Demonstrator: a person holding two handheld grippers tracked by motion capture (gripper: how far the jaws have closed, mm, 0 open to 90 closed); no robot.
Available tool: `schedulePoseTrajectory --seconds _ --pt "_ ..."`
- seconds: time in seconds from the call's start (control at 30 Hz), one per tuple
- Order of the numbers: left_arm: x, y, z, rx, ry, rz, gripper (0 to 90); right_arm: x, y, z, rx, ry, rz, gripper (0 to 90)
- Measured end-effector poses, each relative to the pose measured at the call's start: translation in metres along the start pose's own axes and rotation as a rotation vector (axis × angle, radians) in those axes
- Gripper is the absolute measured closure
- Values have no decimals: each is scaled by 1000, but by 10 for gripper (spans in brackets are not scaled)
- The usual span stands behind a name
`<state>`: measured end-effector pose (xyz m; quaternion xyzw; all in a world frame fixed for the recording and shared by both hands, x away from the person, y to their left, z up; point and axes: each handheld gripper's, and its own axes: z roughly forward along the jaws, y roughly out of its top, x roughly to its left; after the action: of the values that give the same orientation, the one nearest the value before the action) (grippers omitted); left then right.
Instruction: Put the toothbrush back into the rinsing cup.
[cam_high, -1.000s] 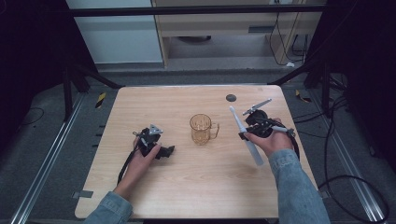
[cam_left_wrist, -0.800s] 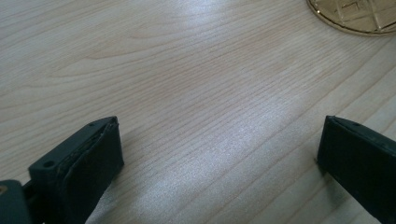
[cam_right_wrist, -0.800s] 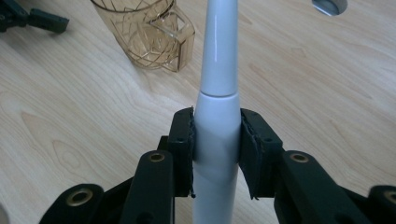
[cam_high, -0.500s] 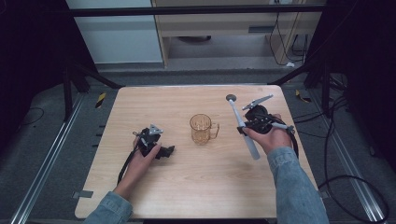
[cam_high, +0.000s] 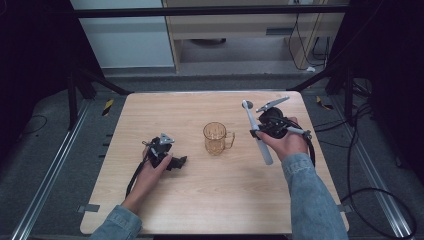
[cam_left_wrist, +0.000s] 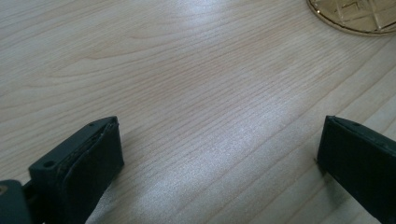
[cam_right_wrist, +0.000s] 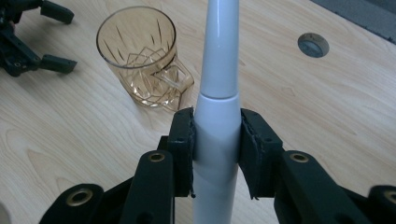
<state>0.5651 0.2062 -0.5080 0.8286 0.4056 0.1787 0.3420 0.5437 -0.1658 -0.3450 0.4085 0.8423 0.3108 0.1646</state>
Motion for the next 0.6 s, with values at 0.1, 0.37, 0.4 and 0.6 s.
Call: schedulePoseTrajectory --seconds 0.1,0.37,0.4,0.6 --pt "0 0 0 0 0 0 0 0 3 0 -8 -2 -4 675" --pt "0 0 0 0 0 0 0 2 14 -1 -40 -12 2 675" --pt "0 0 0 0 0 0 0 2 16 -2 -49 -13 2 675" --pt "0 0 0 0 0 0 0 5 31 -6 -95 -17 4 675"
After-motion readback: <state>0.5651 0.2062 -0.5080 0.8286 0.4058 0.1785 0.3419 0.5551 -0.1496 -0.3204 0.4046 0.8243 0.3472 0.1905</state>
